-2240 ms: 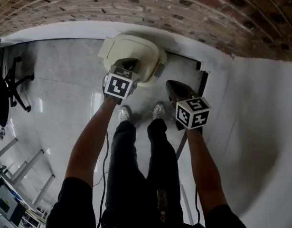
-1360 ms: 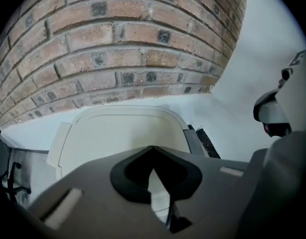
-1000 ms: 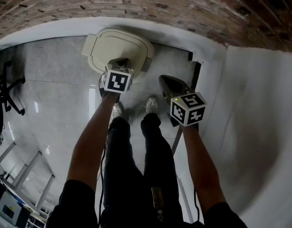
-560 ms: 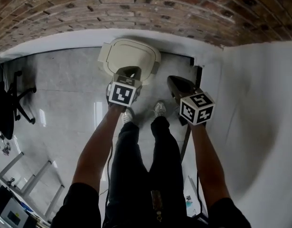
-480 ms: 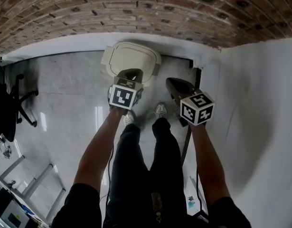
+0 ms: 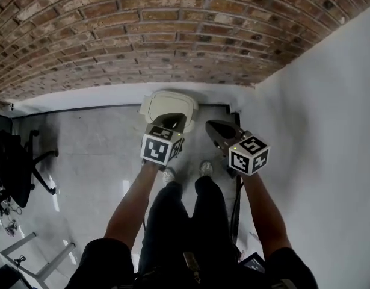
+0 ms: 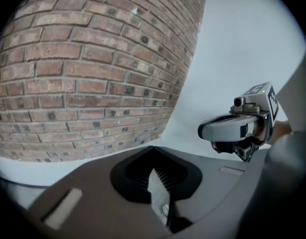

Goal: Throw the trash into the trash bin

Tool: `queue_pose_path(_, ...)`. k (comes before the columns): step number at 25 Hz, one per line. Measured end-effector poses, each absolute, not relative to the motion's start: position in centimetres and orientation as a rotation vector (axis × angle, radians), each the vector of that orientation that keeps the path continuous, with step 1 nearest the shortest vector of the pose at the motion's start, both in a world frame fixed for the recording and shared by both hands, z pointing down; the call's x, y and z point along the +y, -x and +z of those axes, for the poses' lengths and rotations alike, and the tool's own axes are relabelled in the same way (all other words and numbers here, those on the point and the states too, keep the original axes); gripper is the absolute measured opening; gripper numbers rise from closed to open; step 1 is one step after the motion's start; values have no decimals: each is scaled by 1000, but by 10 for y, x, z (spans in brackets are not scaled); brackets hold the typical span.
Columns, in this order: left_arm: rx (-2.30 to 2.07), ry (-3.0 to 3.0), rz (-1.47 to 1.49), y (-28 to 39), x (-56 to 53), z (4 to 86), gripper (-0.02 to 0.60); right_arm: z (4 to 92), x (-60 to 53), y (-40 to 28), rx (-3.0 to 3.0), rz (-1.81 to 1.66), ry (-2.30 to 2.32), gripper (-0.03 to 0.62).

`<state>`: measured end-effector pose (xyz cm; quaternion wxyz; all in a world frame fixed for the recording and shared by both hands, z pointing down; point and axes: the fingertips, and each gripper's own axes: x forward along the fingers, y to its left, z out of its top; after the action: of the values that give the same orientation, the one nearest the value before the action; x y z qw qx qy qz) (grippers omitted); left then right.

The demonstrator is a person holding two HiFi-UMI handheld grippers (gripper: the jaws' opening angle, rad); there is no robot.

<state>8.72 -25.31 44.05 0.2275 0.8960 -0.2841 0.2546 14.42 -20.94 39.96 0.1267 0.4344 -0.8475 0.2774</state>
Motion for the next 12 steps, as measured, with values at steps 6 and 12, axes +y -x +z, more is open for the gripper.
queue_pose_path(6,-786,-2564,632,-82,-226,353,5,309,-200,-132,-2569,641,-1355,3)
queue_pose_path(12,-841,-2584,525,-83,-185,291,5,245,-170,-134,-2665,548,-1393,2)
